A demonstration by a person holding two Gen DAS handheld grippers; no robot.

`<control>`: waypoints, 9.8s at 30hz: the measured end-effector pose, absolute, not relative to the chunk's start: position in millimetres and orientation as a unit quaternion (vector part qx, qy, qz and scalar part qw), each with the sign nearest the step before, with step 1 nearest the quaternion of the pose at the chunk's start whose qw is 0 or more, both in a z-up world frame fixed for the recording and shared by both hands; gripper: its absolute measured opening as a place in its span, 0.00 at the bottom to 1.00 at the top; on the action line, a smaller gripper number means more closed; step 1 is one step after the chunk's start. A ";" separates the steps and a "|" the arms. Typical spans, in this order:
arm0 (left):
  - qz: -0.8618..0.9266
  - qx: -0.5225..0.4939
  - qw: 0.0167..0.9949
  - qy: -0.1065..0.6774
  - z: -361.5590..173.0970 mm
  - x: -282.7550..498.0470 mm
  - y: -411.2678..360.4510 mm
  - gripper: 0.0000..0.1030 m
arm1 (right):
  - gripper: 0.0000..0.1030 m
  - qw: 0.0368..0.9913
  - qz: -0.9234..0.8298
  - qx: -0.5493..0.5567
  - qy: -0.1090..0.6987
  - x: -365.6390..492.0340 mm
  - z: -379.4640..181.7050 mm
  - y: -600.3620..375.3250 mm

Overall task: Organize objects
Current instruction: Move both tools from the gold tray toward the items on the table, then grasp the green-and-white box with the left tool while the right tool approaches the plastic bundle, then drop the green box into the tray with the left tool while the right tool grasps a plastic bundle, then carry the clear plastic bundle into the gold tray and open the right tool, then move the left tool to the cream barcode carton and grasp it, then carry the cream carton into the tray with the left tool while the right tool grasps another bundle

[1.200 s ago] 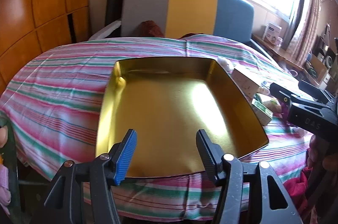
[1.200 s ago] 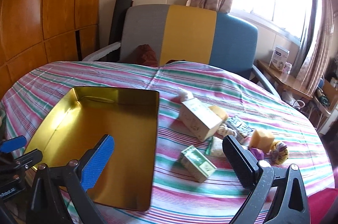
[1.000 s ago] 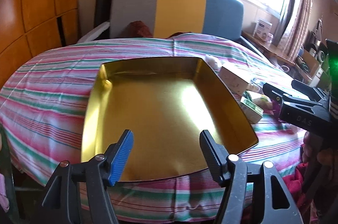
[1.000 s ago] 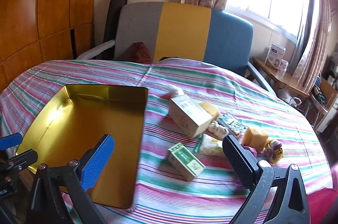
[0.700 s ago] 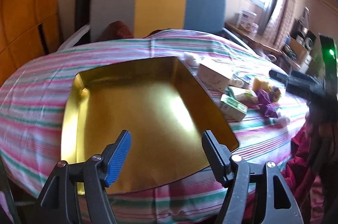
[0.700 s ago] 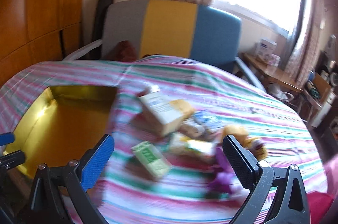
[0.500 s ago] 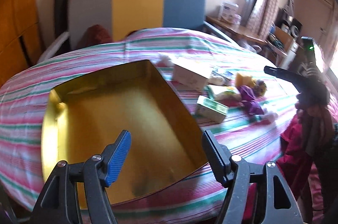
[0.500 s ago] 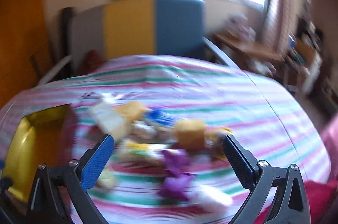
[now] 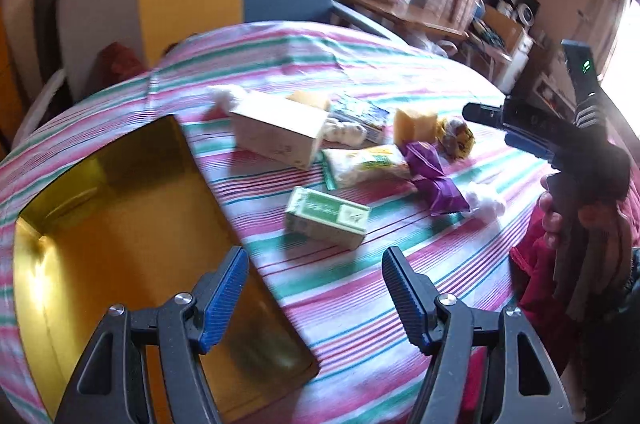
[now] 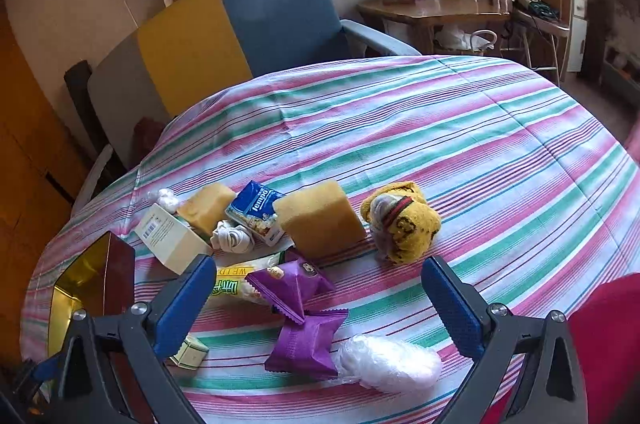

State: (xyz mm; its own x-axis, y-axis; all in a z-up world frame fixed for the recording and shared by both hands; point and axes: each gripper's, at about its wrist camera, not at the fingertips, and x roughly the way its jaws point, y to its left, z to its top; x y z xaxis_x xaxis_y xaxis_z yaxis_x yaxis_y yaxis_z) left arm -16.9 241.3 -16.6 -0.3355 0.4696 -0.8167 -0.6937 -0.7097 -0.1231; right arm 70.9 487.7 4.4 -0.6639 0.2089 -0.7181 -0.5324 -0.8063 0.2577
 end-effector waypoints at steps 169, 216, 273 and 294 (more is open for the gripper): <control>0.901 -0.428 0.061 -0.010 -24.4 -25.7 -47.2 0.76 | 0.36 -0.135 0.848 -0.480 0.177 -45.4 8.3 233.5; 0.879 -0.439 0.185 -0.007 -4.9 -37.6 31.0 0.77 | 1.00 -0.025 0.892 -0.419 0.169 -45.7 14.0 333.3; 0.823 -0.458 0.328 0.070 0.2 -69.1 236.6 0.49 | 0.91 0.092 0.863 -0.408 0.284 -10.4 -24.7 497.0; 0.860 -0.446 0.245 -0.027 -14.9 -50.6 39.6 0.49 | 0.57 0.029 0.877 -0.466 0.116 -143.4 -21.2 385.3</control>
